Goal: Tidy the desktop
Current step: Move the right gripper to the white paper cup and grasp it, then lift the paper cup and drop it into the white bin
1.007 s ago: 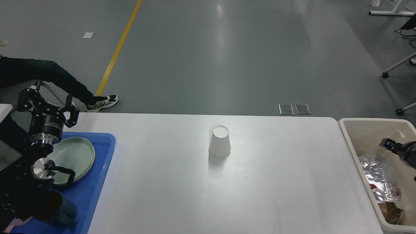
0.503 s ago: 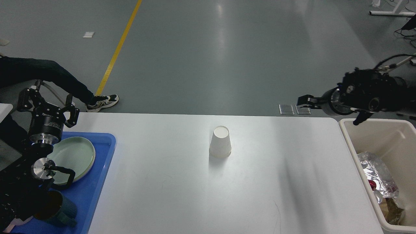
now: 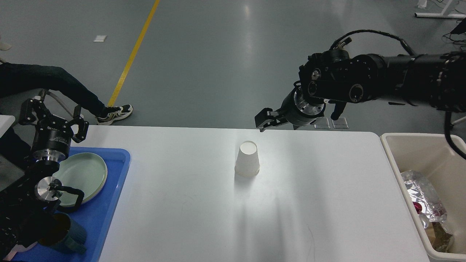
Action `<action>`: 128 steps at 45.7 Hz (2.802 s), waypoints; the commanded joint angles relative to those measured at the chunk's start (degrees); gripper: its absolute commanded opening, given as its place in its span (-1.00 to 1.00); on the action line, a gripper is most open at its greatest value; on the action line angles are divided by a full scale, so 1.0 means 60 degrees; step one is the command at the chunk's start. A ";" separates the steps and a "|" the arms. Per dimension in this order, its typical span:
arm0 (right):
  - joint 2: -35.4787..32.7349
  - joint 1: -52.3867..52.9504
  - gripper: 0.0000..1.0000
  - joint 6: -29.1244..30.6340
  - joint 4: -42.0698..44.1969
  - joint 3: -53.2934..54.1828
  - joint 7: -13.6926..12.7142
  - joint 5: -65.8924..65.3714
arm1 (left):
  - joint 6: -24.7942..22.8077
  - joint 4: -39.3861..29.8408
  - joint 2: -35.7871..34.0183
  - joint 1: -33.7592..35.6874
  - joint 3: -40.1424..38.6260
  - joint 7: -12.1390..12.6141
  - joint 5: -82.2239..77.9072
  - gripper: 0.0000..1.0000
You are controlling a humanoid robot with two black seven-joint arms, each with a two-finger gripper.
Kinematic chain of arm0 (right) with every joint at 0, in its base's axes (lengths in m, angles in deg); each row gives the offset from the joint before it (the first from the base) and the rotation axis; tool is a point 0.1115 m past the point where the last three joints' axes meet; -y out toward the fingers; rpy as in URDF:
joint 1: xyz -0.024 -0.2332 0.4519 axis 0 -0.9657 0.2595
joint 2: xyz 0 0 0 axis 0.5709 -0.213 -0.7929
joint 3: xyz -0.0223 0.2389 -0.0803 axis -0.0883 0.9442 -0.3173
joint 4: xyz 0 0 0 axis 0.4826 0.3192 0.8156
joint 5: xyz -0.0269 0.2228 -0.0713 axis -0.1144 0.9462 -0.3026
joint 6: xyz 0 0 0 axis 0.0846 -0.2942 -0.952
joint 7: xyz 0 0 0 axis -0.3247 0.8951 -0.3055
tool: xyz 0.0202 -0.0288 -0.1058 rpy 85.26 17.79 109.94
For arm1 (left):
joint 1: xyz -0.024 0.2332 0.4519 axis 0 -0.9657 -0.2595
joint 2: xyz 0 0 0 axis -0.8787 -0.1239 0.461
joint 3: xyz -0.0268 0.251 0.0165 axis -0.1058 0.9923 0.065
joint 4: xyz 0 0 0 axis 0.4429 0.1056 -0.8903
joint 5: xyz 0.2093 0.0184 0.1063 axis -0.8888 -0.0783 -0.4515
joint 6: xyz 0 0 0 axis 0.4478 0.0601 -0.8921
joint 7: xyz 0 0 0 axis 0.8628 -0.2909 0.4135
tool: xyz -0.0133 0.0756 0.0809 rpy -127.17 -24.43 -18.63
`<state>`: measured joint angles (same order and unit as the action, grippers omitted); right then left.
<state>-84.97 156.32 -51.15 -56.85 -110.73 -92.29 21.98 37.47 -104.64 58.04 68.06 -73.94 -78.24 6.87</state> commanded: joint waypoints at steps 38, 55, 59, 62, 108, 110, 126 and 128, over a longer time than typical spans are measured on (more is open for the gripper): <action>0.2109 -0.3452 1.00 -0.3497 0.2947 -0.0144 -0.0066 -0.0188 | -0.0004 0.0000 0.0000 0.0000 -0.0002 -0.0009 0.0000 0.92; 0.2050 -0.3834 1.00 -0.3803 0.3035 -0.0070 -0.0051 -0.0217 | 0.0011 0.0000 0.0000 0.0000 -0.0002 0.0006 0.0000 0.92; 0.2050 -0.3936 1.00 -0.4097 0.3035 -0.0070 -0.0037 -0.0217 | -0.0004 0.0000 0.0000 0.0000 -0.0002 0.0005 0.0000 0.92; 0.2050 -0.4009 1.00 -0.4156 0.3035 -0.0070 -0.0022 -0.0217 | -0.0004 0.0000 0.0000 0.0000 -0.0002 0.0006 0.0000 0.93; 0.2021 -0.4522 -0.30 -0.4742 0.2991 0.0076 0.0051 -0.0378 | 0.0011 0.0000 0.0000 0.0000 -0.0002 0.0005 0.0000 0.93; 0.2021 -0.4537 -0.36 -0.4742 0.2991 0.0076 0.0051 -0.0495 | -0.0004 0.0000 0.0000 0.0000 -0.0002 -0.0009 0.0000 0.93; 0.2050 -0.4332 -0.46 -0.4713 0.2830 0.0062 0.0051 -0.0569 | -0.0004 0.0000 0.0000 0.0000 -0.0002 -0.0009 0.0000 0.93; 0.2021 -0.4244 -0.46 -0.4684 0.2742 0.0062 0.0051 -0.0569 | 0.0011 0.0000 0.0000 0.0000 -0.0002 -0.0009 0.0000 0.92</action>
<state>-72.55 129.69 -79.42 -39.41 -110.44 -92.02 18.58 37.52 -104.64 58.04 68.06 -73.95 -78.29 6.87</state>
